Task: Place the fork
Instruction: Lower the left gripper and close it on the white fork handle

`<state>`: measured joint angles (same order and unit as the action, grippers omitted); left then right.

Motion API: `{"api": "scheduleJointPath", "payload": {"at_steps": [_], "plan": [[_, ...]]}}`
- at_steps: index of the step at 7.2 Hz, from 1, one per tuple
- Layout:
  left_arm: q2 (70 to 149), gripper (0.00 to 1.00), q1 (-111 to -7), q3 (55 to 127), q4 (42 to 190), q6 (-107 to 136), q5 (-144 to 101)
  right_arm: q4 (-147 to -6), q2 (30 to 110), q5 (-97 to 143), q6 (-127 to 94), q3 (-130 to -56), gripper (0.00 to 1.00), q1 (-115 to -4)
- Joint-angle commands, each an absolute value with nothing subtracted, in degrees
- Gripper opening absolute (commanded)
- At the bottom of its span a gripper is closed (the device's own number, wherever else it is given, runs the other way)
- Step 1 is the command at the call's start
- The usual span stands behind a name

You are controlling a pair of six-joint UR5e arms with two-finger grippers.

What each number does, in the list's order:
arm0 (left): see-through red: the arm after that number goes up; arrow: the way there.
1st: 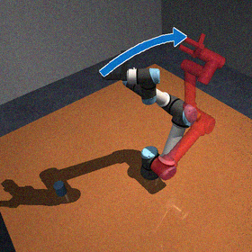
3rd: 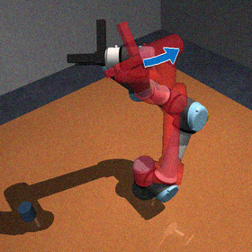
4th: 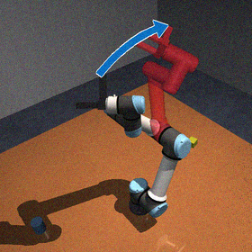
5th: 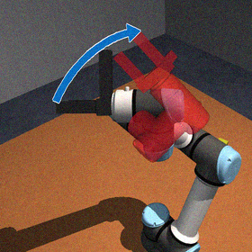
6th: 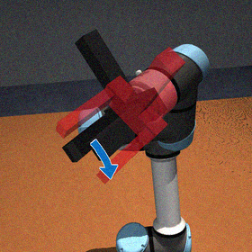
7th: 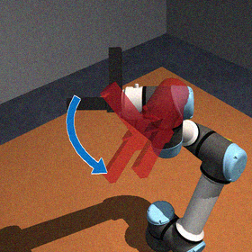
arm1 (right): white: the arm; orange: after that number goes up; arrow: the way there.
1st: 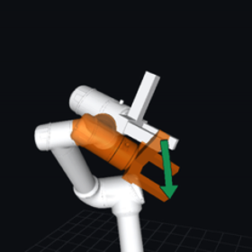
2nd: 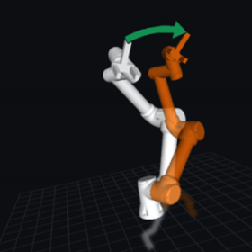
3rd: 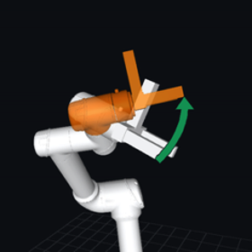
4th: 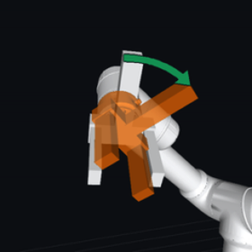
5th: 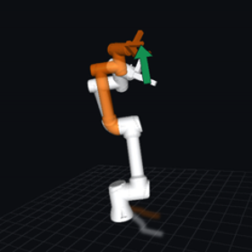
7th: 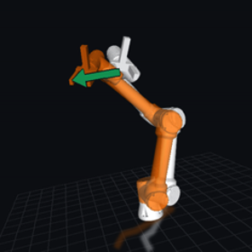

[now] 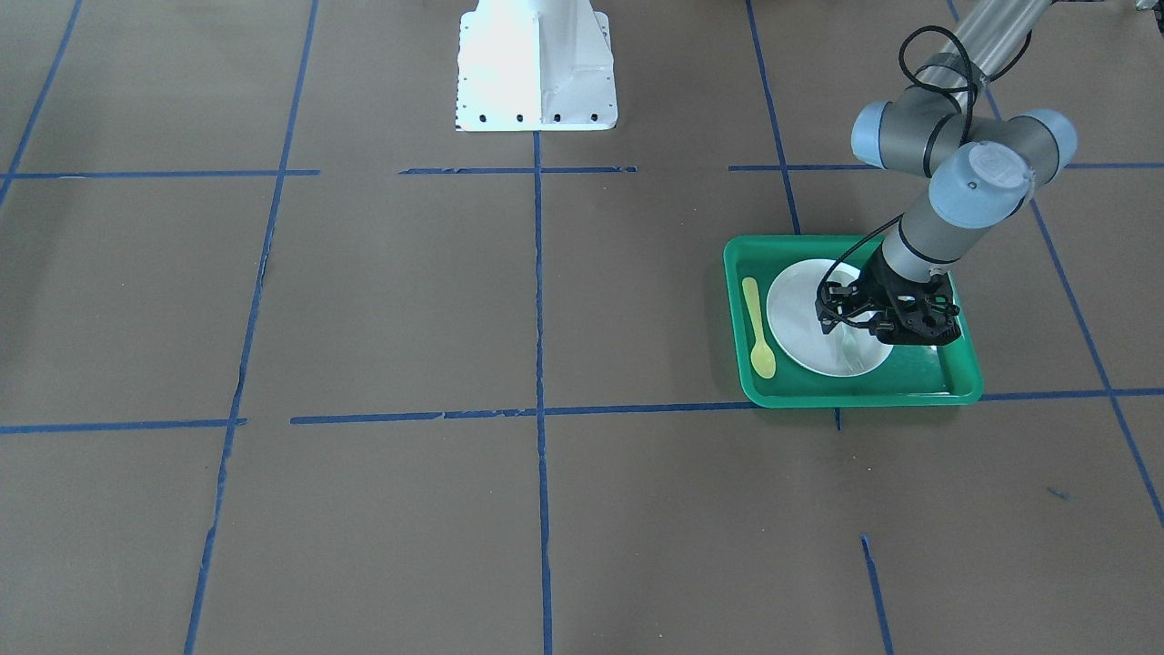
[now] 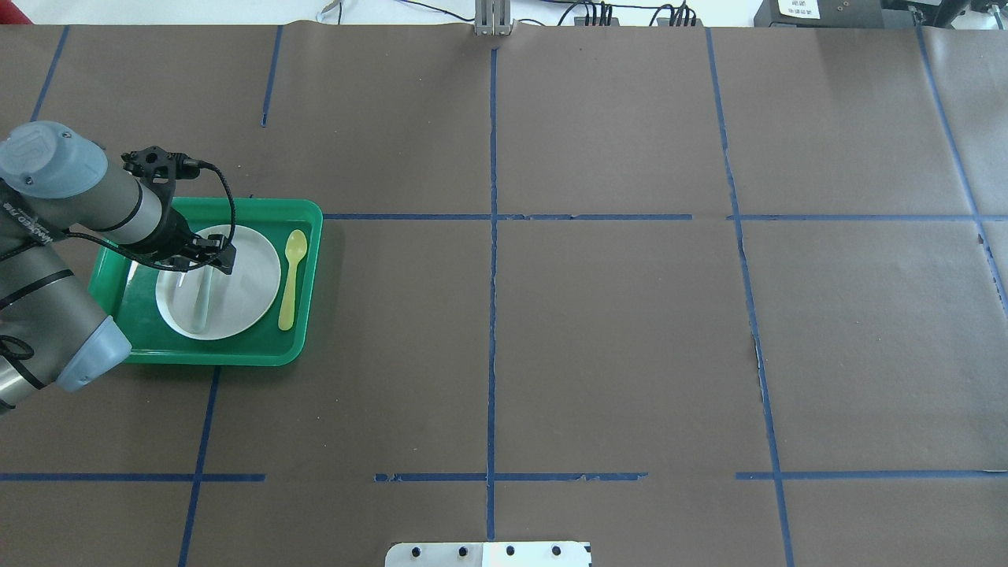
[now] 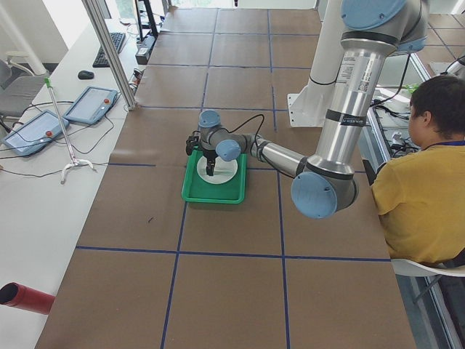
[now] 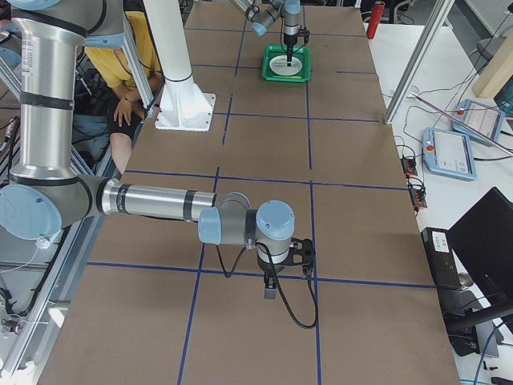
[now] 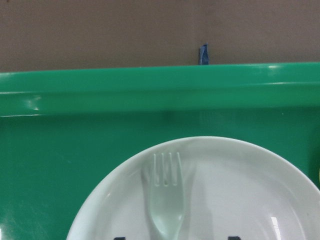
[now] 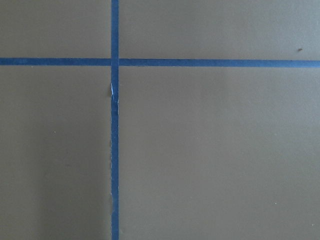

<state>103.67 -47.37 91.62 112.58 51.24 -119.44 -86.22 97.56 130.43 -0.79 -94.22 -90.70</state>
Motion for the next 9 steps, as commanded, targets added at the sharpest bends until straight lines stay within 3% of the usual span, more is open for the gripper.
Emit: {"api": "scheduleJointPath", "payload": {"at_steps": [1, 8, 9], "plan": [[103.6, 0.67, -47.4, 91.4, 112.6, 51.2, -119.4, -86.2, 97.6, 130.4, -0.8, -94.2, 1.00, -90.7], [103.8, 0.59, -47.4, 90.8, 112.6, 51.2, -119.5, -86.2, 97.6, 130.4, -0.8, -94.2, 1.00, -90.7], [103.8, 0.54, -47.3, 90.9, 112.6, 51.3, -119.5, -86.2, 97.6, 130.4, -0.8, -94.2, 1.00, -90.7]]}}
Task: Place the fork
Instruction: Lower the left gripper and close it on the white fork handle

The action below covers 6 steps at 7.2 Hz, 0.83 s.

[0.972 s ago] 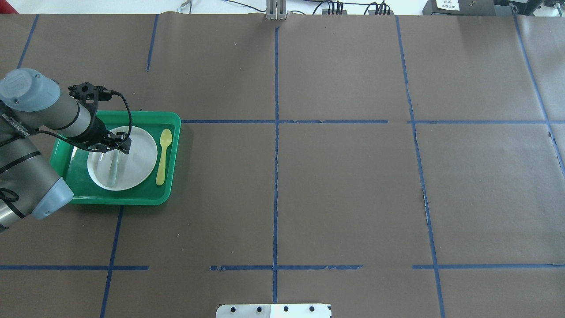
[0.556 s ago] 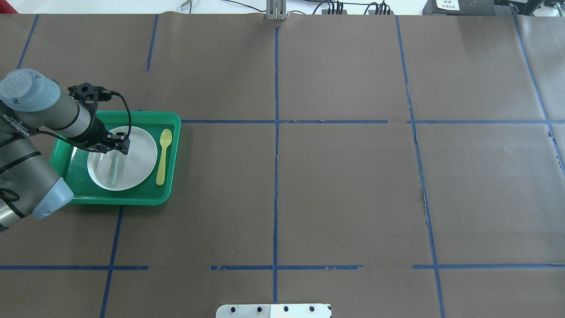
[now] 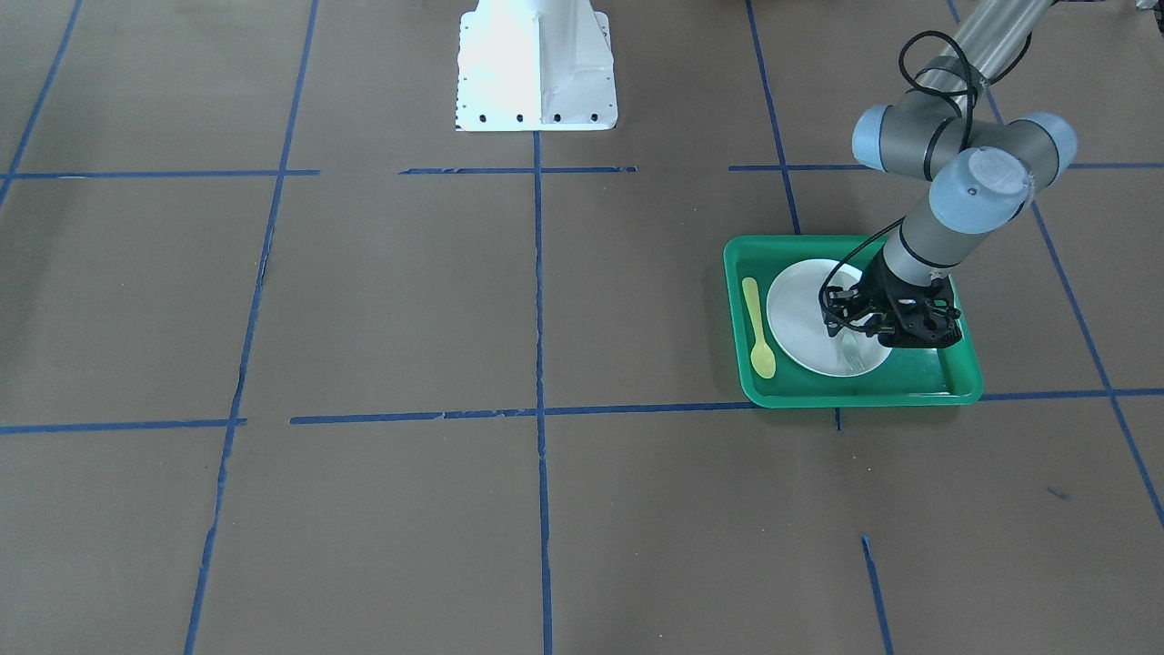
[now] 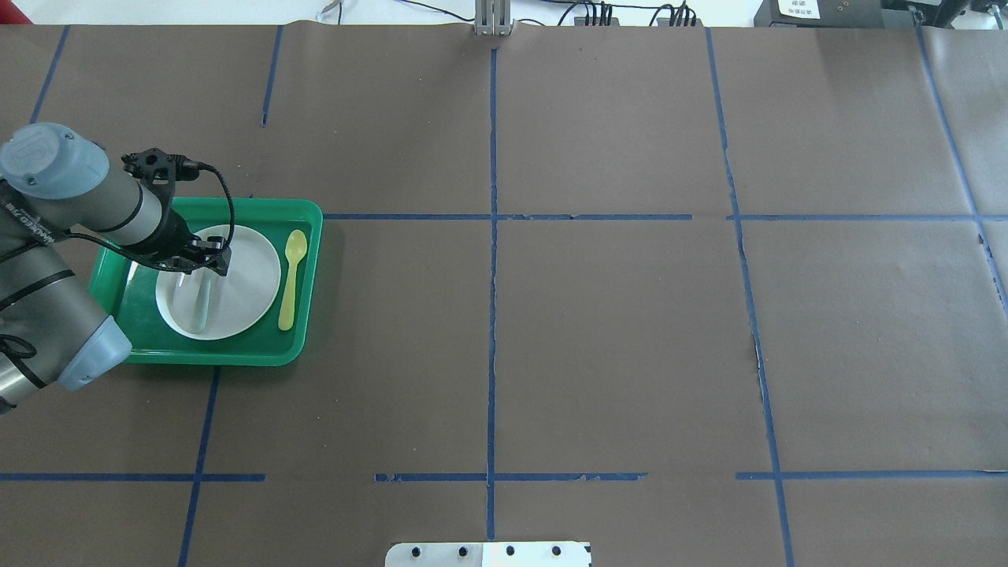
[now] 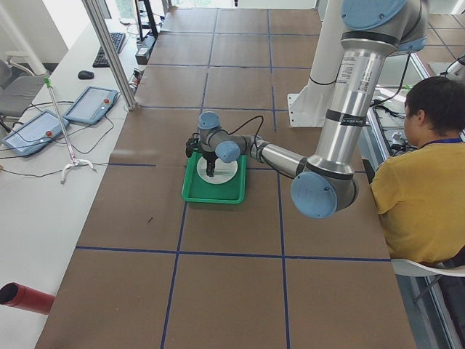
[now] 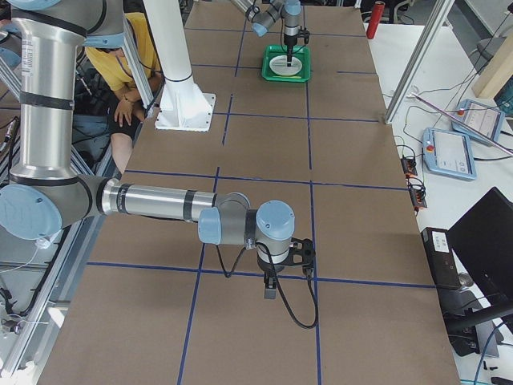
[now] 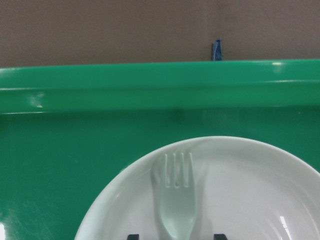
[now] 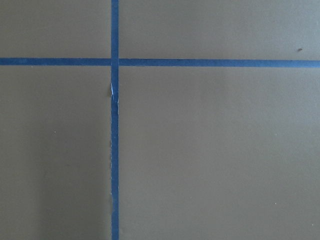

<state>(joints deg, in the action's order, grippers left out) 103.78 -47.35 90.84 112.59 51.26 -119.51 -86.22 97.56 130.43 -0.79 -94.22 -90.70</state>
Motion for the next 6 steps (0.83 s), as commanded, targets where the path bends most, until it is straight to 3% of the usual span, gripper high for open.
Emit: {"api": "scheduleJointPath", "payload": {"at_steps": [1, 6], "plan": [[103.8, 0.48, -47.3, 90.8, 112.6, 51.2, -119.5, -86.2, 97.6, 130.4, -0.8, -94.2, 1.00, -90.7], [103.8, 0.40, -47.3, 90.8, 112.5, 51.3, -119.5, -86.2, 97.6, 130.4, -0.8, -94.2, 1.00, -90.7]]}}
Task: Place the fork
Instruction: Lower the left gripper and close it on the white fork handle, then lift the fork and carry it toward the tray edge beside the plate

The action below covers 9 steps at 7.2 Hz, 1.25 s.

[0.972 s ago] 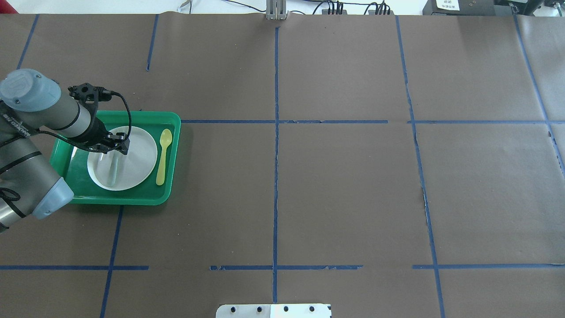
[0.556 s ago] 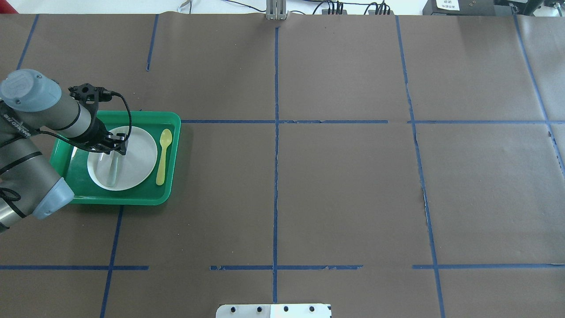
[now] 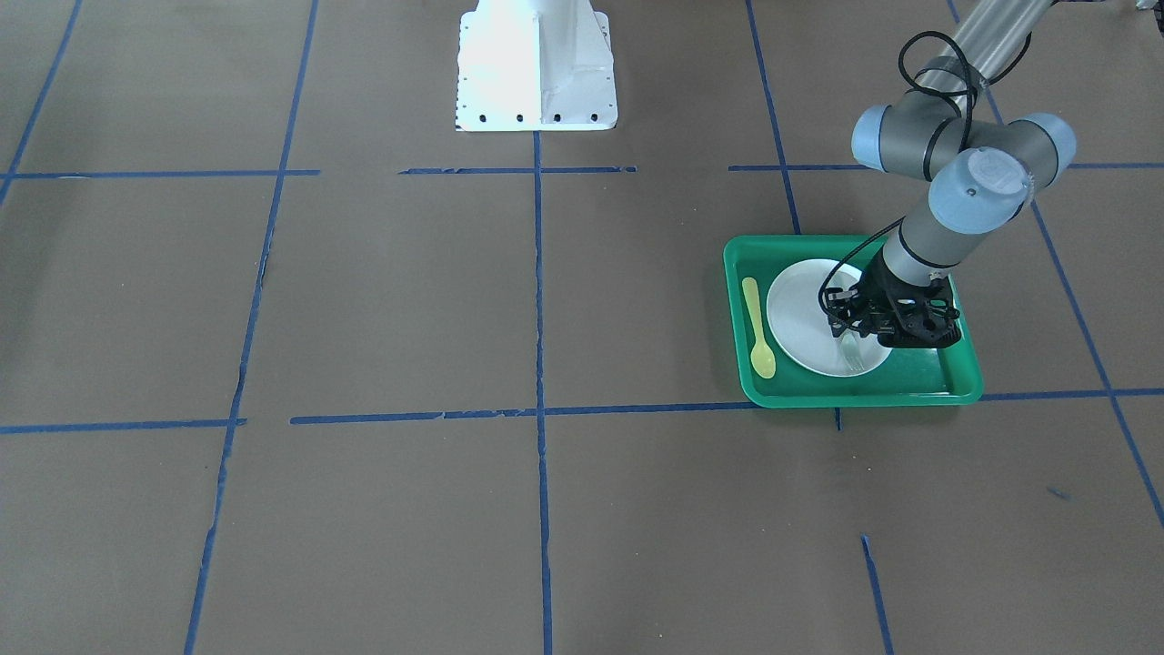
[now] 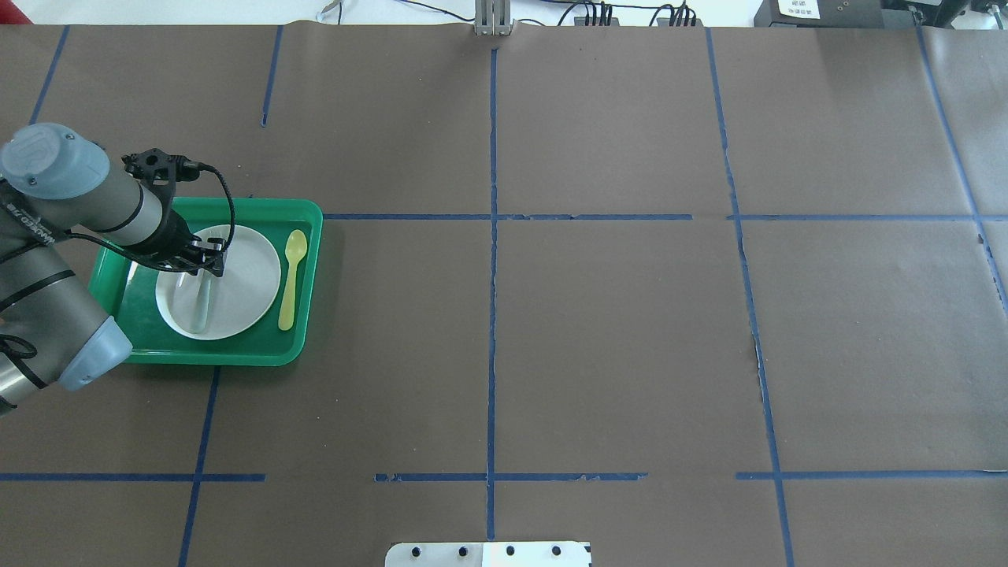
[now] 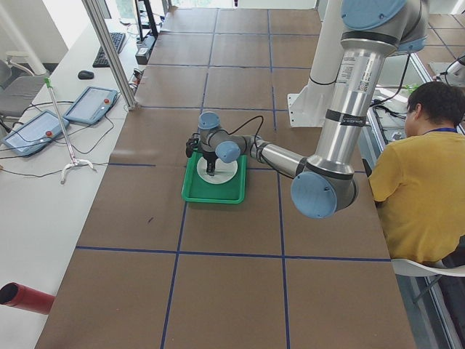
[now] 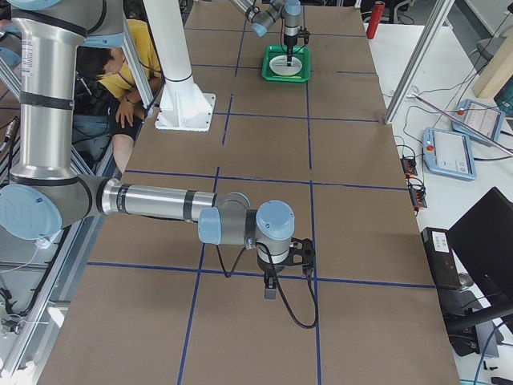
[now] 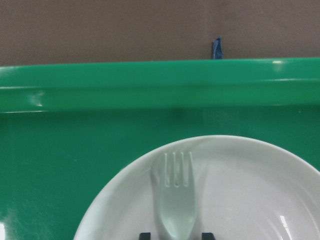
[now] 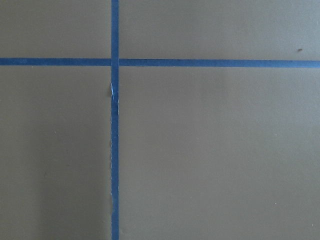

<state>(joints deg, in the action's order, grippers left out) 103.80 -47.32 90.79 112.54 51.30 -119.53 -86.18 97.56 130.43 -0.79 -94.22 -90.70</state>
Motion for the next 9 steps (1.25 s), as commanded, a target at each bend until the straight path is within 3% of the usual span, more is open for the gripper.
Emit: {"api": "scheduleJointPath", "payload": {"at_steps": [1, 5, 7, 9], "plan": [[103.8, 0.38, -47.3, 90.9, 112.4, 51.3, -119.5, -86.2, 97.6, 130.4, -0.8, -94.2, 1.00, -90.7], [103.4, 0.27, -47.3, 91.0, 112.1, 51.3, -119.6, -86.2, 97.6, 130.4, -0.8, -94.2, 1.00, -90.7], [103.4, 0.01, -47.4, 91.8, 112.0, 51.4, -119.9, -86.2, 97.6, 130.4, -0.8, -94.2, 1.00, -90.7], [103.4, 0.00, -47.5, 92.1, 112.0, 51.4, -120.0, -86.2, 97.6, 130.4, -0.8, -94.2, 1.00, -90.7]]}}
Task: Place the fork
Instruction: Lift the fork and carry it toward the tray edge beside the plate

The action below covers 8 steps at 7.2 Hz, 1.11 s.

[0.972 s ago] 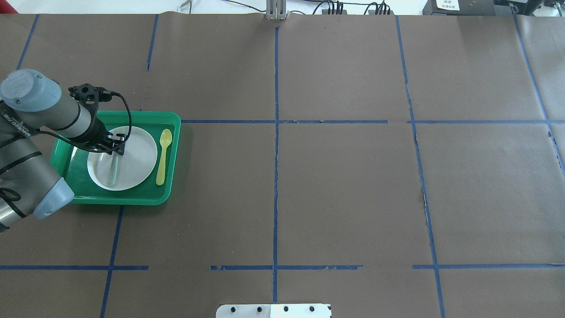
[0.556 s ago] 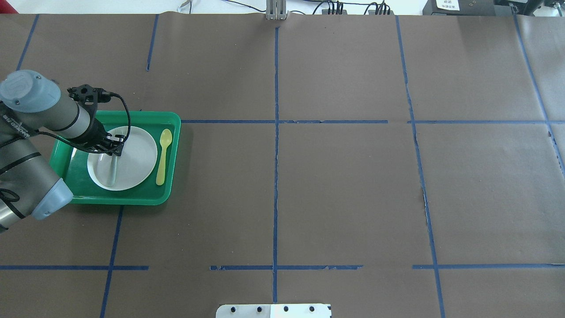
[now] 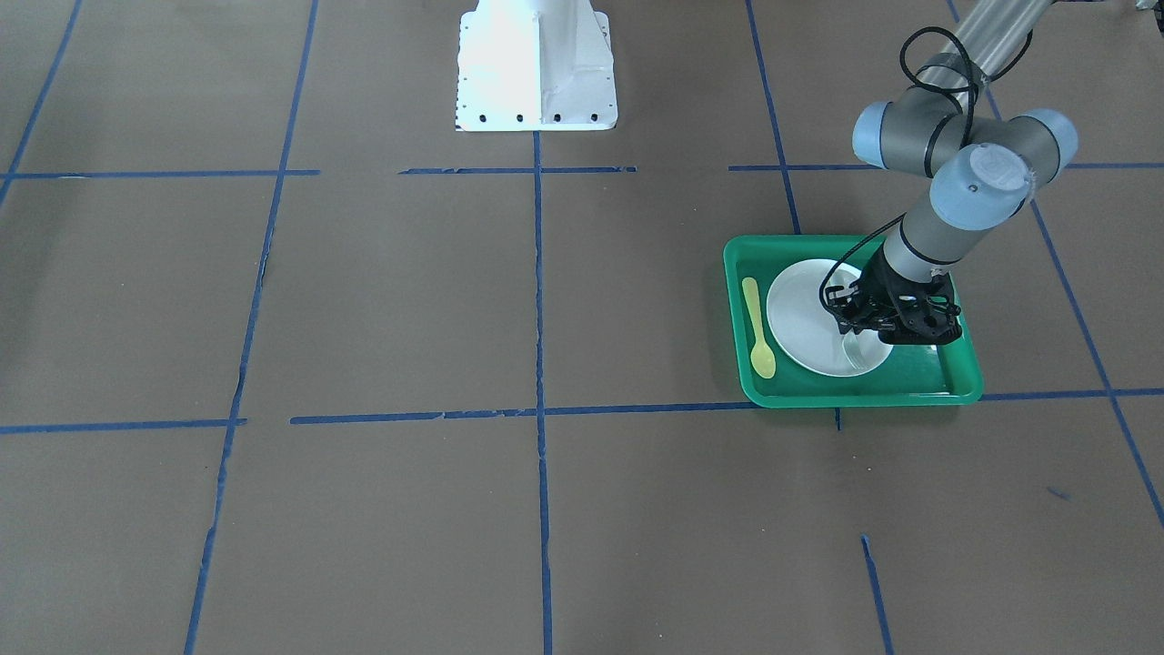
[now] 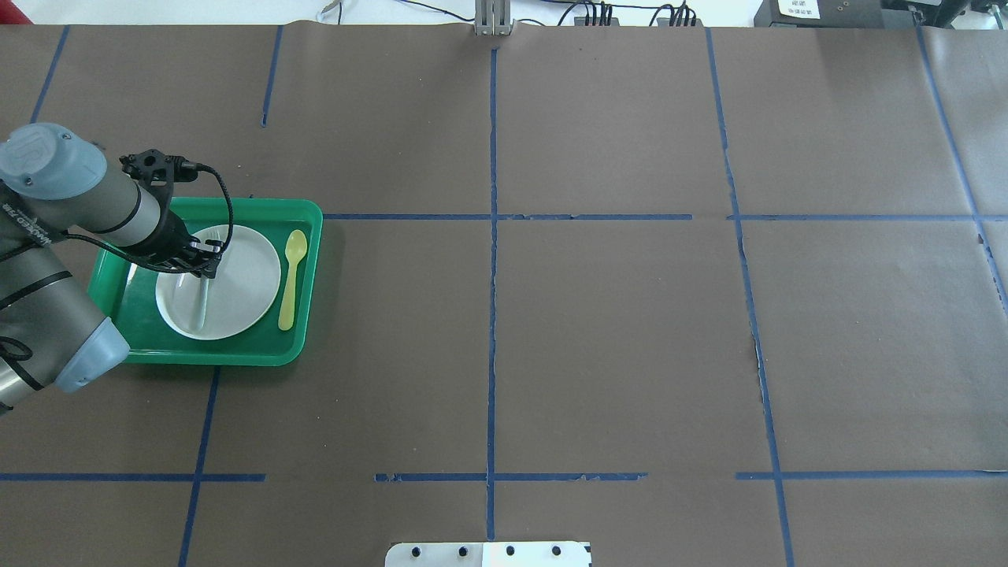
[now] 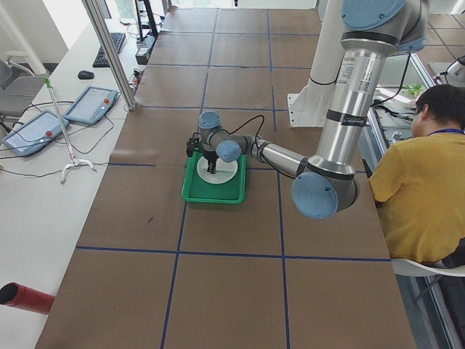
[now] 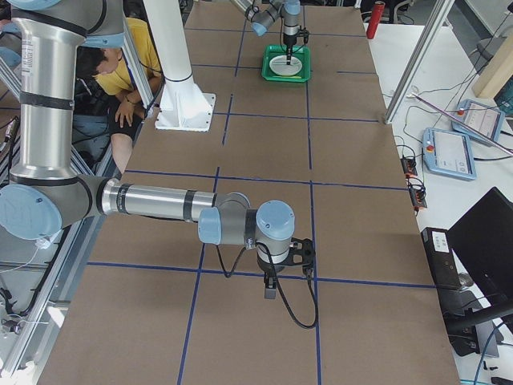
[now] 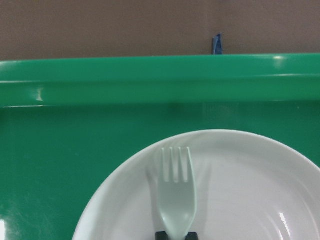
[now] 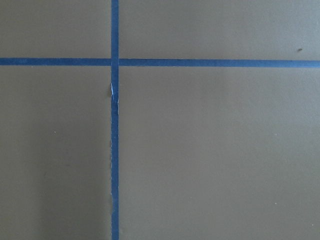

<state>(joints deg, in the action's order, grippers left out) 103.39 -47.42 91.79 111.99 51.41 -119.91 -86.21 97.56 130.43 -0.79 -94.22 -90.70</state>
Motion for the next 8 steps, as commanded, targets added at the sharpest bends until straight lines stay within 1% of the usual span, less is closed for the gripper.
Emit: {"api": "scheduleJointPath", "payload": {"at_steps": [1, 3, 4, 6, 8], "plan": [[103.4, 0.00, -47.6, 93.2, 111.6, 52.2, -120.0, -86.2, 97.6, 130.4, -0.8, -94.2, 1.00, -90.7], [103.5, 0.00, -50.3, 98.0, 104.6, 56.5, -120.0, -86.2, 97.6, 130.4, -0.8, -94.2, 1.00, -90.7], [103.3, 0.00, -52.8, 99.0, 103.1, 56.8, -120.1, -86.2, 97.6, 130.4, -0.8, -94.2, 1.00, -90.7], [98.6, 0.00, -53.8, 98.8, 104.7, 53.1, -120.0, -86.2, 97.6, 130.4, -0.8, -94.2, 1.00, -90.7], [97.7, 0.00, -53.7, 97.0, 105.3, 49.3, -119.6, -86.1, 97.6, 130.4, -0.8, -94.2, 1.00, -90.7]]}}
